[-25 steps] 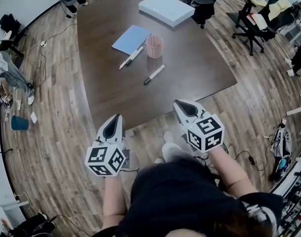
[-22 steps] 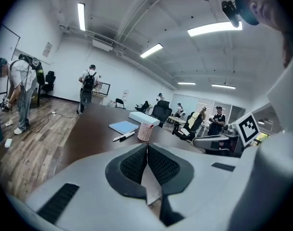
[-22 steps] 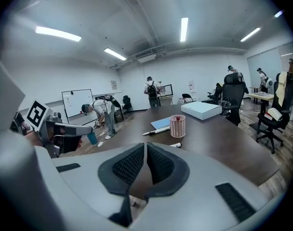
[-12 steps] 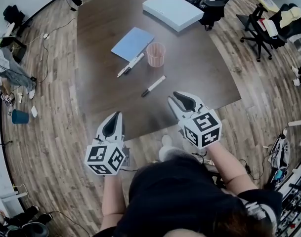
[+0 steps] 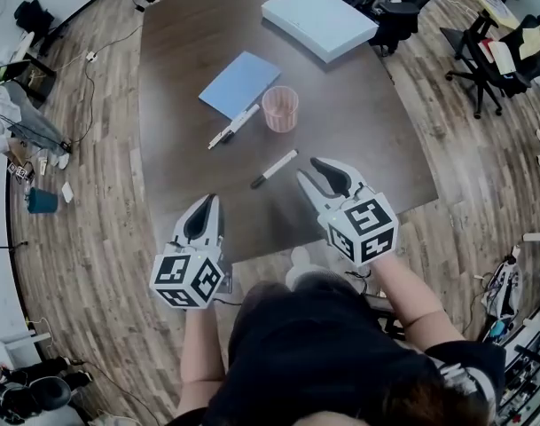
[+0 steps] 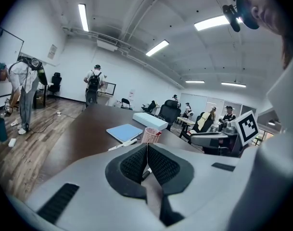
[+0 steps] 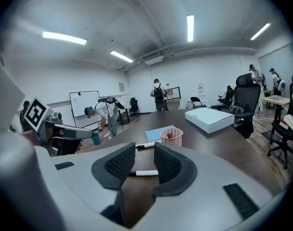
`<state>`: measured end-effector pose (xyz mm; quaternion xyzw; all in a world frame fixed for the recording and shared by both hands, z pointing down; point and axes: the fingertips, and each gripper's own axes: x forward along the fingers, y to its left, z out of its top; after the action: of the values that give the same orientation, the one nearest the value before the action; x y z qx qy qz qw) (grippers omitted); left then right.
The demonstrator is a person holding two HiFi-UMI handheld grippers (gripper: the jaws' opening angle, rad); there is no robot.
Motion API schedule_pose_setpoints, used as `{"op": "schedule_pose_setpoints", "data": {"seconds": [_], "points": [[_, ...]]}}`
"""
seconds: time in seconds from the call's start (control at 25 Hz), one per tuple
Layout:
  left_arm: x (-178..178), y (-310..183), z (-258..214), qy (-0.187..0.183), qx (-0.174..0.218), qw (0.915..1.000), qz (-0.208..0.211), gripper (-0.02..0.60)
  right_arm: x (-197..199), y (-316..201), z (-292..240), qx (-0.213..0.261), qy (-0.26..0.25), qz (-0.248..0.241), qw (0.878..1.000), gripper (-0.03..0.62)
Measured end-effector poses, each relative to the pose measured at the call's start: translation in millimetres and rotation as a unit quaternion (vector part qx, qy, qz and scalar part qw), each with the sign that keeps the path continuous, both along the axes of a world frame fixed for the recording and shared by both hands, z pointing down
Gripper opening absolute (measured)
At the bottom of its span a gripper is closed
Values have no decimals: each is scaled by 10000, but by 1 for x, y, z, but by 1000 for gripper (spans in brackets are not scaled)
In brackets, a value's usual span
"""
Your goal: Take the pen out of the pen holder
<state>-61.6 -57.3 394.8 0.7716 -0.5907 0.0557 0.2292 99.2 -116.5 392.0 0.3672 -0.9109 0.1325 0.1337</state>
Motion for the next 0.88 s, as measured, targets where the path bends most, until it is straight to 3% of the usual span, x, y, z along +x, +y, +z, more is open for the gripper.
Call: {"op": "schedule_pose_setpoints", "data": {"seconds": [0.4, 0.88], "points": [[-18, -24, 6, 50, -171, 9997, -166, 29, -10, -49, 13, 12, 101, 147, 9998, 138], [-38, -86, 19, 71, -207, 9990, 384, 31, -30, -105, 31, 13, 659, 712, 9953, 141]]}}
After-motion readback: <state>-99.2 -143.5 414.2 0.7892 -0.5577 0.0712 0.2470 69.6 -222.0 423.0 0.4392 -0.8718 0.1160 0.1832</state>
